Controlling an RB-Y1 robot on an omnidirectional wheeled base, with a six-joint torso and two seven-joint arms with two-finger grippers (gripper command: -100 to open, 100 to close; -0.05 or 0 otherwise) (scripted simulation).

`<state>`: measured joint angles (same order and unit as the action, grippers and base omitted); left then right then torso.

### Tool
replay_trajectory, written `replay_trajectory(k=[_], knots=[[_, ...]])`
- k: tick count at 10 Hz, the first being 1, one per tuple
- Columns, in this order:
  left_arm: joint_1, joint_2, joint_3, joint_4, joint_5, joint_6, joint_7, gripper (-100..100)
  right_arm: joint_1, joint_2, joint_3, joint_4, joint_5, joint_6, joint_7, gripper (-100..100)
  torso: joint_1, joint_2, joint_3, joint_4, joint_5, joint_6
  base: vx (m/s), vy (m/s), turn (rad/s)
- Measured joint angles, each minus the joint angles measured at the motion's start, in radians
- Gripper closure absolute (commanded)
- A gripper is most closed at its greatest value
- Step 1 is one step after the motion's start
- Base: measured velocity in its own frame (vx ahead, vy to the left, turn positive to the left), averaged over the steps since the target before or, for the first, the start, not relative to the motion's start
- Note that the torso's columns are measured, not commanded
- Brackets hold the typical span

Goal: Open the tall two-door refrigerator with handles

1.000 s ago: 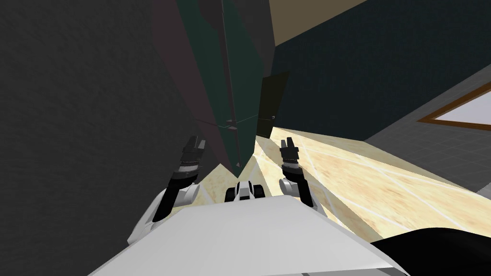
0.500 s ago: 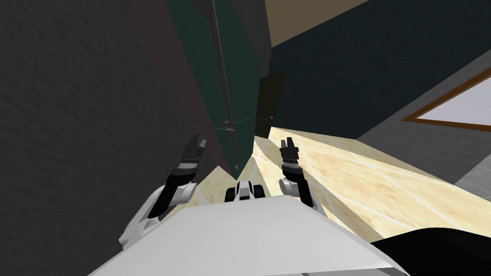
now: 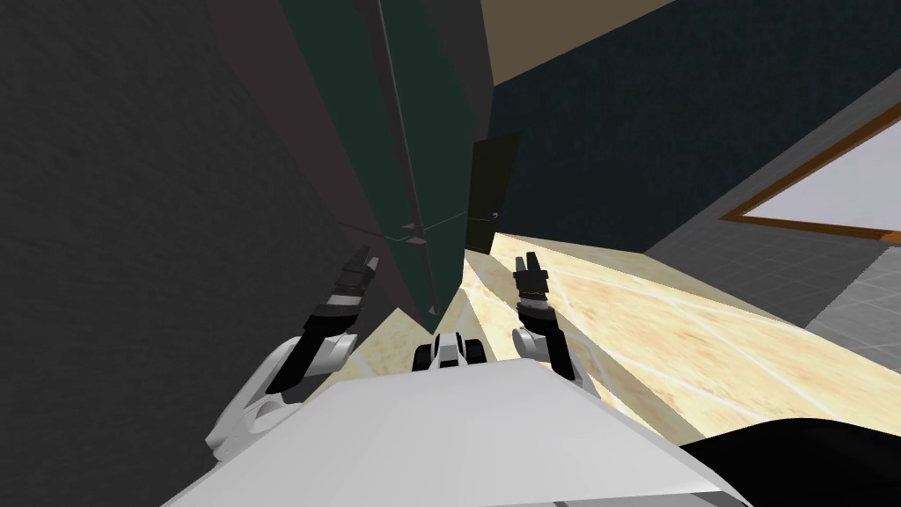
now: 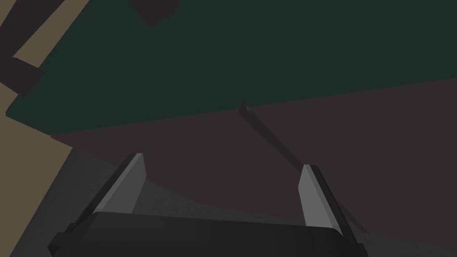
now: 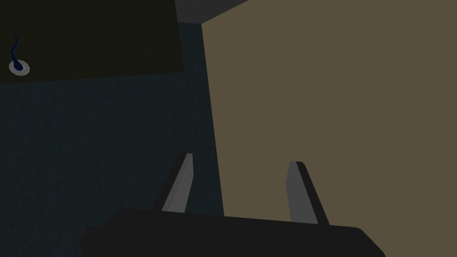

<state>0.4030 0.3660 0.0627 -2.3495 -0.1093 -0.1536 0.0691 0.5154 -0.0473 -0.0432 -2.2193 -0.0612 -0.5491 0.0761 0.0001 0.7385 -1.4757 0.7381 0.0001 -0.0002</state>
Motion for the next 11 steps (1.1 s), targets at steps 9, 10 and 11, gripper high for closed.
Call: replay_trajectory(k=[9,10,11], knots=[[-0.032,0.108,0.025,-0.034,-0.018,0.215,0.061,-100,0.000,0.000,0.000,0.000,0.000,0.000,0.000,0,0.000,-0.007,-0.005,-0.002,0.000,0.004,0.032,-0.003,-0.060],[-0.032,0.116,0.028,-0.037,-0.018,0.233,0.066,-100,0.000,0.000,0.000,0.000,0.000,0.000,0.000,0,0.000,-0.010,-0.006,-0.003,0.000,0.003,0.008,-0.004,-0.064],[-0.034,0.133,0.030,-0.041,-0.018,0.257,0.075,-100,0.000,0.000,0.000,0.000,0.000,0.000,0.000,0,0.000,-0.012,-0.008,-0.004,0.000,0.005,0.007,-0.001,-0.043]])
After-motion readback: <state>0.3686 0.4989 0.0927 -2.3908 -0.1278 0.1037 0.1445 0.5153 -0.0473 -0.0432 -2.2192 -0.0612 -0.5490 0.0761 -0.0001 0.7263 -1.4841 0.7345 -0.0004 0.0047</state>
